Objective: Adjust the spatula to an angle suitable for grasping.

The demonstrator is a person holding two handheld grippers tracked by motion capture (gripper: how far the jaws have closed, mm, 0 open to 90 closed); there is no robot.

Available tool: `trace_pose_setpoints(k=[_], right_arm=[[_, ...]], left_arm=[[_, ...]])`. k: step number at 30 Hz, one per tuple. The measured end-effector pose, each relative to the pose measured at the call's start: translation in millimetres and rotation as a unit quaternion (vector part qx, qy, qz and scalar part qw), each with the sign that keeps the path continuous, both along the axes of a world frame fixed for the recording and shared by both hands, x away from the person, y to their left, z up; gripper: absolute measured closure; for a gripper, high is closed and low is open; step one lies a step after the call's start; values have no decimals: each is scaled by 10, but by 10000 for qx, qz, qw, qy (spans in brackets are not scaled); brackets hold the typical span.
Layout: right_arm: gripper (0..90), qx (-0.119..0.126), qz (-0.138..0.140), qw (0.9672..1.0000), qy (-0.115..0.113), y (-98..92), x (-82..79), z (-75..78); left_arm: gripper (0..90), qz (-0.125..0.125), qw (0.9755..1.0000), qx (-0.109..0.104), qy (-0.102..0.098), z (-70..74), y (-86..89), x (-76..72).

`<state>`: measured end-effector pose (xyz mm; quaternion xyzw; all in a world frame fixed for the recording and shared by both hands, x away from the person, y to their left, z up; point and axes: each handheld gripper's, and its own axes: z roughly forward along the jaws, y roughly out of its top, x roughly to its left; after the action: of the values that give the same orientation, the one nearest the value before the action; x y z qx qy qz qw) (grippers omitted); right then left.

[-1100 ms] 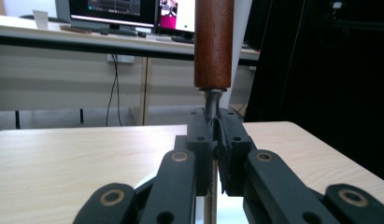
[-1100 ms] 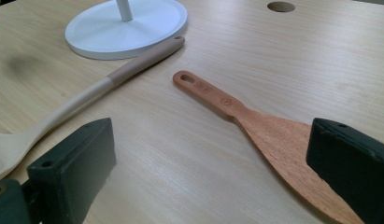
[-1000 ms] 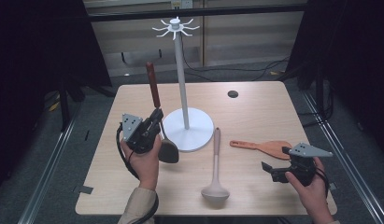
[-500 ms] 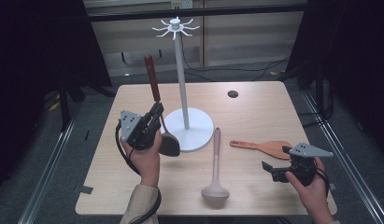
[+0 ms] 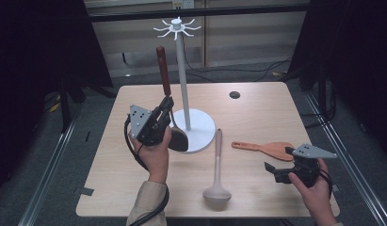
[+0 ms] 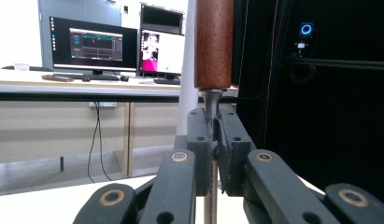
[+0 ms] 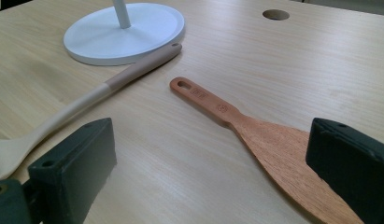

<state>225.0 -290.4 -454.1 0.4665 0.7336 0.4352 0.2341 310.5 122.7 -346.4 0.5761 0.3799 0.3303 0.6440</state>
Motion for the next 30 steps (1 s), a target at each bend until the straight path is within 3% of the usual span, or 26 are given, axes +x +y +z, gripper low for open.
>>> trace_pose_setpoints(k=[2, 3, 6, 8, 9, 13, 15, 23, 25, 30], right_arm=[[8, 24, 7, 10000, 6, -3, 0, -1], [8, 34, -1, 10000, -1, -1, 0, -3], [8, 38, 7, 10000, 12, 2, -3, -1], [8, 26, 30, 10000, 0, 8, -2, 1], [8, 23, 34, 10000, -7, 8, -1, 0], [8, 27, 11, 10000, 12, 4, 4, -4], [8, 47, 2, 10000, 21, -7, 6, -4], [8, 25, 30, 10000, 24, 7, 7, -6], [8, 33, 23, 10000, 53, 5, 6, -4], [8, 35, 4, 10000, 50, -10, 7, -5]], left_arm=[[848, -38, 10000, -35, -43, 8, -15, 9], [848, -32, 9999, 64, -76, 34, -24, 17], [848, -52, 9999, -55, -116, 62, -59, 22], [848, -76, 9999, 37, -129, 92, -65, 33], [848, -97, 9998, -76, -137, 107, -88, 43], [848, -140, 9997, 111, -165, 152, -121, 65], [848, -153, 9997, 31, -203, 165, -153, 82], [848, -176, 9996, -34, -197, 211, -207, 129], [847, -168, 9997, 50, -188, 221, -212, 137], [848, -157, 9998, 32, -107, 204, -252, 183]])
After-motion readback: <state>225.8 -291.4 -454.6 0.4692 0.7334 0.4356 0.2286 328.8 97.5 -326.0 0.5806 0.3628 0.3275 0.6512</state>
